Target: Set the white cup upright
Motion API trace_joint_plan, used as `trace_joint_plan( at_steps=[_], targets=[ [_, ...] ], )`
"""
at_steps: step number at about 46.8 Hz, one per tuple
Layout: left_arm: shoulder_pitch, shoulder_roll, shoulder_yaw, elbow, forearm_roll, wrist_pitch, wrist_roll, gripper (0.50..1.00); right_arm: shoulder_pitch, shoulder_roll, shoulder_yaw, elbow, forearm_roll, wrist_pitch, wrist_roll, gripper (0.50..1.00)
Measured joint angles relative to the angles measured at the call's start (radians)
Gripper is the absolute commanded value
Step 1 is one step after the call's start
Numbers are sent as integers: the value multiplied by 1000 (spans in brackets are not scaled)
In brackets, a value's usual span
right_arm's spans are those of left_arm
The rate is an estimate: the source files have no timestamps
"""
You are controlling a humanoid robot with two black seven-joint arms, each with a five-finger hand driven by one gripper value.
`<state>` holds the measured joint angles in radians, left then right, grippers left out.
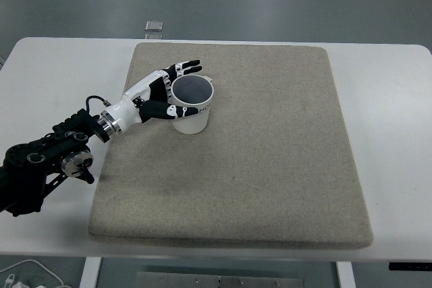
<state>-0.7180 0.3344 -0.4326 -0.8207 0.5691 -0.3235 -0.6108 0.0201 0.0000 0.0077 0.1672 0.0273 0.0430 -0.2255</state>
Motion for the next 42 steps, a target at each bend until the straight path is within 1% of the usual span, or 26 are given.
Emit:
trace_joint_plan(
  at_steps=[11,16,21,26,30,36,42],
  targets=[
    [-1,0,0,0,-2,-25,0,992,0,0,0,0,0,0,0,930],
    [-8,0,-1,-4,-3,-49,0,992,0,0,0,0,0,0,0,930],
    [-11,12,-8,-17,-30,-100,0,992,0,0,0,0,0,0,0,930],
    [-11,28,-25,-19,-128,-157,0,992,0,0,0,0,0,0,0,930],
    [-11,41,-26,-19,-173,-190,0,992,0,0,0,0,0,0,0,930],
    [-10,63,-28,-20,-191,-202,0,986,0,0,0,0,0,0,0,930],
    [-9,85,-24,-26,-248,-204,0,986,0,0,0,0,0,0,0,930]
  ],
)
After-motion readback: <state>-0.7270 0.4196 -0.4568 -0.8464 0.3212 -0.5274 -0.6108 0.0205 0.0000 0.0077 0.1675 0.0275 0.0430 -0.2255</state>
